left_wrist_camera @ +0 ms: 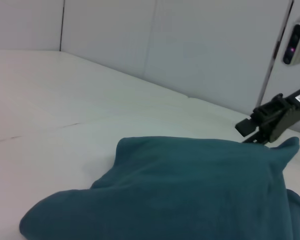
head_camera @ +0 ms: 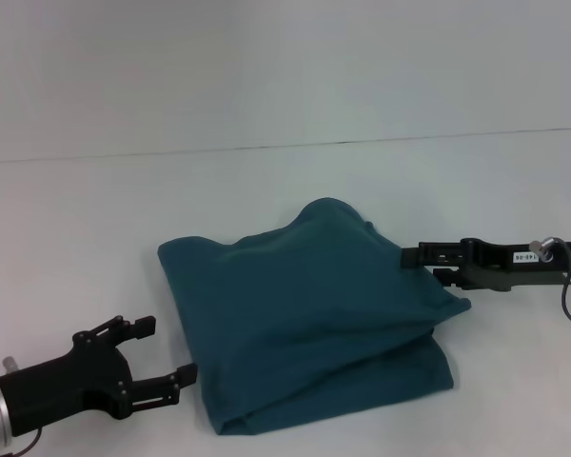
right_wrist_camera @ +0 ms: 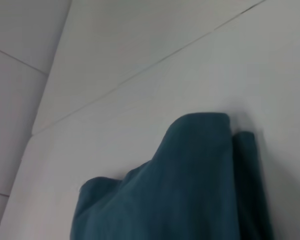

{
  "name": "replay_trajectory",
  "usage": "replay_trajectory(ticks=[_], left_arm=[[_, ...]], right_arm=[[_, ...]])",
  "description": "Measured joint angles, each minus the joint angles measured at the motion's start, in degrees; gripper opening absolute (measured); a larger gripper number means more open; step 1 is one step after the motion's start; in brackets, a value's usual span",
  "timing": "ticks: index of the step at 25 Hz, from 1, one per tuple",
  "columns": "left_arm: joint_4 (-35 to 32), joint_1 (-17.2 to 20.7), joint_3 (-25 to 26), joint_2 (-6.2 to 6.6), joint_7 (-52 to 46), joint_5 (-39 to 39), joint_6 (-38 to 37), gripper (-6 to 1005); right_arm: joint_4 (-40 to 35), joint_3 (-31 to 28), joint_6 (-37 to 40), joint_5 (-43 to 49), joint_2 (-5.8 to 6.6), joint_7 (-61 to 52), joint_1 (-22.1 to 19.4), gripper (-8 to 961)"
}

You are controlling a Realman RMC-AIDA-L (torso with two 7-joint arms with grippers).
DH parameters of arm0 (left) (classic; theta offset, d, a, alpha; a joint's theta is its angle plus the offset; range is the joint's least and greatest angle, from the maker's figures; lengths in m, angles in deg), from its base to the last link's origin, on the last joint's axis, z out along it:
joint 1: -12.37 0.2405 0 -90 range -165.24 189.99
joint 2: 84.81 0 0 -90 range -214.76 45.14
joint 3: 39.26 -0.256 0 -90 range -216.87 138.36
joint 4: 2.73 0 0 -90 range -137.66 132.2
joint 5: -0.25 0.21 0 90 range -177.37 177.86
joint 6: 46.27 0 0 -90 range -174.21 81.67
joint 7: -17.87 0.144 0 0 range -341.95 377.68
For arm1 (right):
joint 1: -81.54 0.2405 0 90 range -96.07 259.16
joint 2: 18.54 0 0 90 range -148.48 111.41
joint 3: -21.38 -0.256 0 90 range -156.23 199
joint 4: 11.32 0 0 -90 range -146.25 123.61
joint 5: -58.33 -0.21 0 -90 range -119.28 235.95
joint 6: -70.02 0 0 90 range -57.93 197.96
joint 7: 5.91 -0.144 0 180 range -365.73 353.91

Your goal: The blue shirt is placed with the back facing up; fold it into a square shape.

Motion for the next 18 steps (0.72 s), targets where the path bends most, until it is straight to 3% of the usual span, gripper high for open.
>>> replay_trajectory(ticks=[11, 13, 18], left_arm=[[0.16, -0.11, 0.57, -0.05, 0.0, -0.03, 0.36, 963], [0.21, -0.12, 0.56, -0.07, 0.0, -0.22, 0.35, 963], [0.25, -0.23, 0.56, -0.09, 0.0, -0.33, 0.36, 963]], right_arm=[[0.29, 0.26, 3.68, -0.11, -0.05, -0.29, 0.18, 872], [0.24, 0.38, 3.98, -0.06, 0.0, -0.69, 0.08, 677], [-0.09, 0.23, 3.25, 0.03, 0.12, -0.49, -0.49, 502]])
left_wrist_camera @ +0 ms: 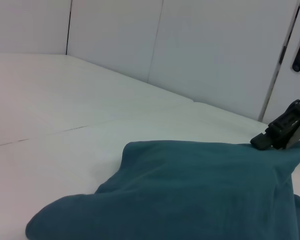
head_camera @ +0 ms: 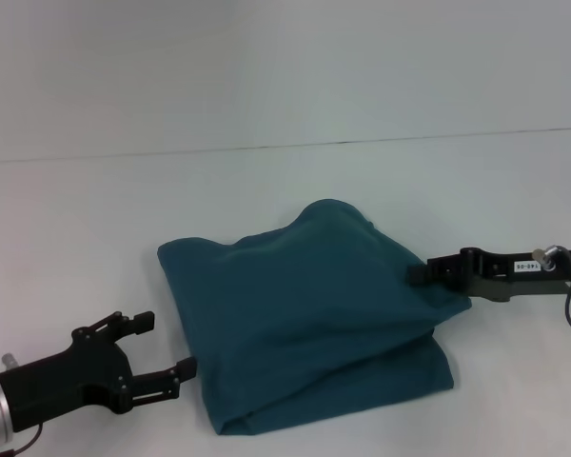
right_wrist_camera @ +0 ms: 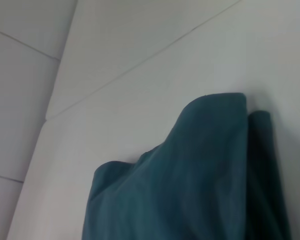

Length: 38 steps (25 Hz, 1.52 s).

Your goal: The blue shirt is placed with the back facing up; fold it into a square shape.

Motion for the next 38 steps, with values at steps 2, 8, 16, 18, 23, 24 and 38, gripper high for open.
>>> replay_trajectory(ticks=[2, 8, 16, 18, 23, 24, 38], left_arm=[[0.0, -0.05, 0.0, 0.0, -0.01, -0.01, 0.0, 963], [0.0, -0.1, 0.18, 0.0, -0.47, -0.11, 0.76, 964], [0.19, -0.64, 0.27, 0.08, -1.31, -0.14, 1.44, 964], [0.31, -0.67, 0.33, 0.08, -1.32, -0.14, 1.56, 964], [0.35, -0.7, 0.87, 0.09, -1.38, -0.14, 1.58, 964], [0.35, -0.7, 0.92, 0.09, -1.39, -0.14, 1.58, 964], [0.58, -0.67, 0.93, 0.02, -1.64, -0.13, 1.0, 964]], right_arm=[[-0.2, -0.36, 0.07, -0.18, 0.03, 0.36, -0.35, 418], [-0.31, -2.82, 2.22, -1.93, 0.04, 4.36, -0.55, 186], [-0.96, -3.16, 7.14, -4.66, -0.26, 9.06, 0.87, 43], [-1.87, -3.15, 8.99, -5.79, -0.37, 9.83, 0.89, 25], [-5.2, -3.2, 13.78, -8.46, -0.56, 10.35, 0.69, 26], [-5.76, -3.21, 14.66, -8.93, -0.57, 10.28, 0.68, 26], [-6.19, -2.26, 8.03, -3.82, -0.62, 10.0, -1.88, 26]])
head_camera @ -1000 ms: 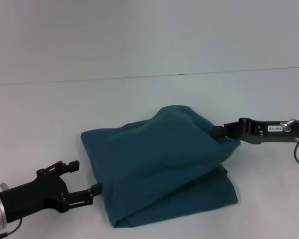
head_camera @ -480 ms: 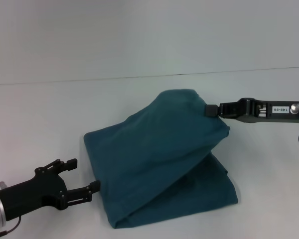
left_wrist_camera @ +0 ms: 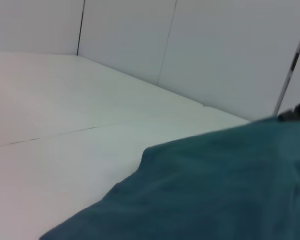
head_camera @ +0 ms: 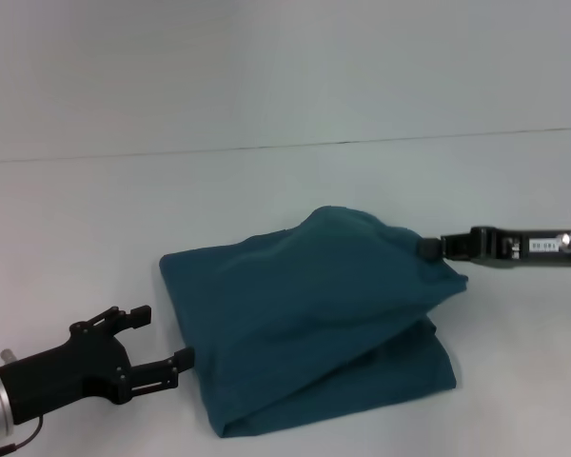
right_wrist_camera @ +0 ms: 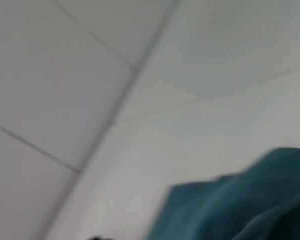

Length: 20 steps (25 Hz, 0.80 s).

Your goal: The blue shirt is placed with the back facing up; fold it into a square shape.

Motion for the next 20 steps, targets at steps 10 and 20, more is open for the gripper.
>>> replay_trajectory(ticks=[10, 20], left_arm=[[0.04, -0.18, -0.11, -0.02, -0.47, 0.0, -0.11, 964], [-0.38, -0.83, 0.06, 0.06, -2.05, 0.0, 0.1, 964]], right_arm=[[1.35, -0.06, -7.94, 2.69, -0.96, 2.58, -3.05, 27], [-3.0, -5.91, -2.4, -2.84, -0.91, 10.25, -6.23, 247]])
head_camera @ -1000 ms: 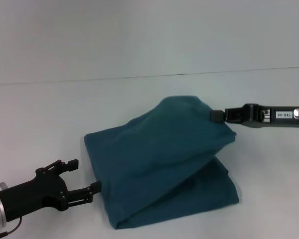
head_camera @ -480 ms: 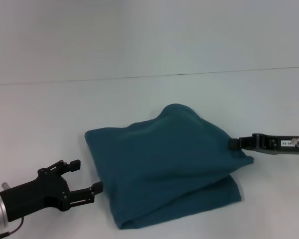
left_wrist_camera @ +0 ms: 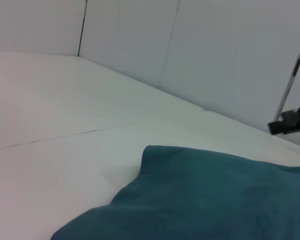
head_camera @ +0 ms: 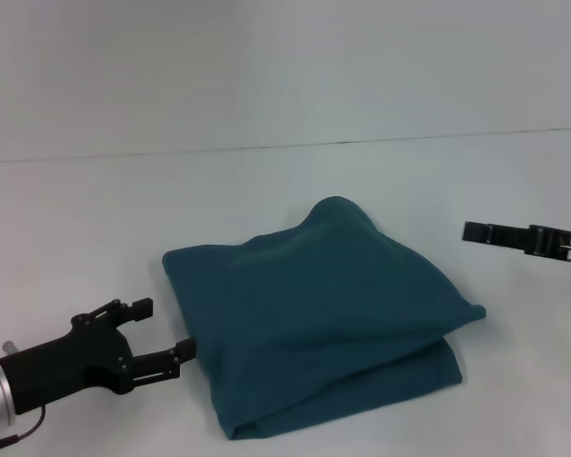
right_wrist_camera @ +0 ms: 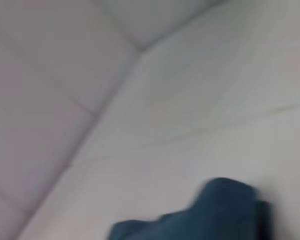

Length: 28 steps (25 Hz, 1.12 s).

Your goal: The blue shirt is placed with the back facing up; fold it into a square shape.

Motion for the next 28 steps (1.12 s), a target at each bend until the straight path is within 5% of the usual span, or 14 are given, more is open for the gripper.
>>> replay_trajectory(ticks=[1, 8, 15, 24, 28], left_arm=[[-0.01, -0.05, 0.05, 0.0, 0.0, -0.02, 0.1, 964], [0.33, -0.35, 0.33, -0.04, 0.0, -1.34, -0.16, 964], [0.71, -0.19, 0.33, -0.25, 0.05, -3.97, 0.22, 964], [1.89, -0.93, 0.41, -0.35, 0.59, -6.89, 1.36, 964], [2.59, -1.8, 0.38, -0.3, 0.61, -7.55, 1.97, 964]], right_arm=[[-0.15, 0.44, 2.93, -0.29, -0.08, 0.99, 0.86, 467], [0.45, 7.64, 6.58, 0.64, -0.18, 1.41, 4.59, 411], [0.6, 15.3, 7.5, 0.86, -0.6, 1.06, 6.79, 237], [1.25, 19.72, 1.32, 0.86, -3.47, 1.83, 8.76, 3], [3.52, 23.33, -4.54, 0.9, -3.95, 1.93, 9.33, 5]])
